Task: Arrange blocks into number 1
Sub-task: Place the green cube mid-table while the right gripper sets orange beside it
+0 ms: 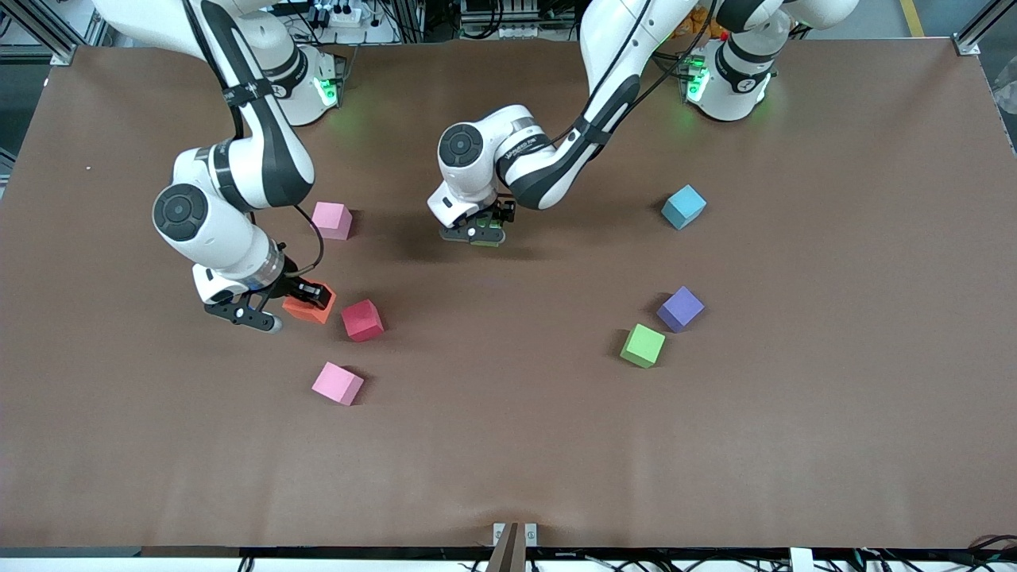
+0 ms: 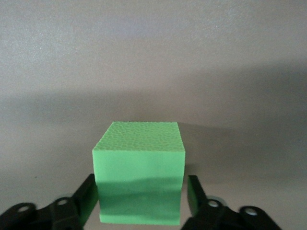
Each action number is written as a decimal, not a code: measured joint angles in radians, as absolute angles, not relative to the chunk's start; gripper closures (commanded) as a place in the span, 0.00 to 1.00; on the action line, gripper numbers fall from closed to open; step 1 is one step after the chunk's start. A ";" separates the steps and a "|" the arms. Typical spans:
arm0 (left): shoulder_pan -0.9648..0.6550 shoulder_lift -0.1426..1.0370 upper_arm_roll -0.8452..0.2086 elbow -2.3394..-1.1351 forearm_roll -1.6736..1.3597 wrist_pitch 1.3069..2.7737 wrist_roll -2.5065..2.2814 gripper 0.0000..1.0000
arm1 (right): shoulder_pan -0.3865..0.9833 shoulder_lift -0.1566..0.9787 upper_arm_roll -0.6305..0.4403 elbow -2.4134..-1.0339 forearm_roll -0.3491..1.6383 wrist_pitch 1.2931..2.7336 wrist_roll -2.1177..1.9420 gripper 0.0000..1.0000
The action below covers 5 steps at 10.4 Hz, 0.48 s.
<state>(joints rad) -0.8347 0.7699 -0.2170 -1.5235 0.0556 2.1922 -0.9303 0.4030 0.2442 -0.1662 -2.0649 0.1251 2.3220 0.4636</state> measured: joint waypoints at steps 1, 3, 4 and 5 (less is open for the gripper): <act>-0.834 0.768 -0.215 -1.518 0.056 2.191 -0.931 0.00 | 0.416 0.244 -0.166 -2.065 0.125 2.323 0.464 0.44; -0.822 0.746 -0.210 -1.506 0.056 2.154 -0.946 0.00 | 0.471 0.244 -0.166 -2.065 0.125 2.333 0.478 0.44; -0.801 0.722 -0.206 -1.499 0.056 2.128 -0.956 0.00 | 0.505 0.244 -0.165 -2.065 0.125 2.345 0.513 0.44; -0.766 0.693 -0.203 -1.497 0.056 2.105 -0.982 0.00 | 0.545 0.245 -0.165 -2.065 0.125 2.357 0.562 0.44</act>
<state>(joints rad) -0.7658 0.6932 -0.2027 -1.4967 0.0557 2.1051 -0.9815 0.5452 0.2450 -0.1651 -2.0654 0.1253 2.3568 0.5618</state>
